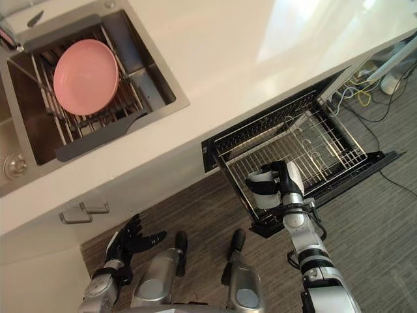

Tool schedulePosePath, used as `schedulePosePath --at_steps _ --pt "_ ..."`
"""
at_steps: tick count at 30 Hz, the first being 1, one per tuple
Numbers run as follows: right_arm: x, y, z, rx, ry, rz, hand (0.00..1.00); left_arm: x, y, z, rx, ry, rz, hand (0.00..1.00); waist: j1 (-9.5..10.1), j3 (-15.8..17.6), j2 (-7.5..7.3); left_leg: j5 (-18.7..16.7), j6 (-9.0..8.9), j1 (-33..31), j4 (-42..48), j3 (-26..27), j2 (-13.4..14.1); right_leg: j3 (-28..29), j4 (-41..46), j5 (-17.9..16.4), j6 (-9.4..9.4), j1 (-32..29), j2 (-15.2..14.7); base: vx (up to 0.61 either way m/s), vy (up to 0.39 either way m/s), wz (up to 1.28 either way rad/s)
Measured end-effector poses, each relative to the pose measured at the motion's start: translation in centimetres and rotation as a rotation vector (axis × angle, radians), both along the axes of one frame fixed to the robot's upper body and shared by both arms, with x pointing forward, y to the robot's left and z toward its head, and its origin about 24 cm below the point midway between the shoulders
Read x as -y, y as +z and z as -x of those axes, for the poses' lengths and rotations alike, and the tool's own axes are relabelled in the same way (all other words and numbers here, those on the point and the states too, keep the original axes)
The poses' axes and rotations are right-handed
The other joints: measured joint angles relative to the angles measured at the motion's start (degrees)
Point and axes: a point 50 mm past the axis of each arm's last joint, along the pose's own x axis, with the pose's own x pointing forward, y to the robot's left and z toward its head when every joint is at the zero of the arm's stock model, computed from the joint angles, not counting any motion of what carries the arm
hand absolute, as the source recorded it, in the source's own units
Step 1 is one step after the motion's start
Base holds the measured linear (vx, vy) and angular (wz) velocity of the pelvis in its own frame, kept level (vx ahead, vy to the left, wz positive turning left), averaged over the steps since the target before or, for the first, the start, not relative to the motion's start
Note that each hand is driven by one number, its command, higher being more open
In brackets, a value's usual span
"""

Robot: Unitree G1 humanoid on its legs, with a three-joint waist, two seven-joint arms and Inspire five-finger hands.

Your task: Walk over to the sink, pick up the cup, carry it to the dishwasher, place the cup inside the dishwasher, then close the dishwasher door

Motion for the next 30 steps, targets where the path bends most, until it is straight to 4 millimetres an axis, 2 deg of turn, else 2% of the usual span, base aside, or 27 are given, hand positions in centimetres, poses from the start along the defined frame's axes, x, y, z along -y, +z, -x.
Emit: schedulePosePath --at_steps 4,11,12,16,23,26,30 --pt "-0.1 0.4 -0.4 0.002 0.02 0.031 0.0 0.3 0.3 -0.8 0.024 -0.005 0.009 1.0 1.17 0.5 -0.04 0.0 -0.01 -1.8 0.6 -0.3 0.3 -0.3 0.1 0.1 -0.17 -1.4 0.3 -0.03 -0.008 0.02" --pt "-0.3 0.2 -0.6 -0.029 0.013 0.071 0.0 1.2 1.2 -2.5 0.086 -0.031 0.043 1.0 1.68 0.5 -0.04 0.0 -0.06 -2.8 0.4 -0.7 0.4 -0.8 0.1 -0.1 -0.32 -2.2 0.3 0.0 -0.007 0.03" --pt "-0.3 0.1 -0.6 -0.034 0.005 0.075 1.0 1.4 1.3 -2.8 0.096 -0.035 0.046 1.0 1.69 0.5 -0.04 0.0 -0.07 -2.8 0.4 -0.7 0.4 -0.8 0.2 -0.1 -0.33 -2.2 0.3 0.0 0.0 0.0" --pt "-0.3 0.0 -0.6 -0.033 -0.019 0.071 1.0 1.7 1.7 -3.5 0.12 -0.044 0.053 1.0 2.12 0.5 -0.04 0.1 -0.12 -2.8 0.3 -0.6 0.4 -0.8 1.2 -0.5 -0.51 -2.7 0.2 -0.01 0.0 0.0" --pt "-0.4 0.3 -0.9 -0.005 -0.058 0.018 1.0 1.8 1.9 -3.7 0.127 -0.05 0.056 1.0 2.59 0.5 -0.1 1.2 -0.49 -2.7 -1.3 -0.3 0.6 -0.7 2.0 -0.9 -0.68 -3.6 0.3 -0.03 -0.006 0.0" --pt "-0.3 0.2 -0.9 0.004 -0.096 -0.08 1.0 1.9 1.8 -3.7 0.127 -0.052 0.058 1.0 2.56 0.4 -0.2 1.6 -0.6 -2.2 -1.9 0.0 0.7 -0.5 2.1 -0.8 -0.72 -3.5 0.3 0.0 -0.009 -0.03" --pt "0.8 0.6 0.0 0.065 -0.189 -0.241 1.0 2.1 1.7 -3.5 0.128 -0.057 0.066 1.0 2.35 0.2 -0.49 1.6 -0.62 -1.0 -2.4 0.5 0.7 0.0 2.1 -0.8 -0.72 -3.0 0.3 0.01 0.004 -0.06"
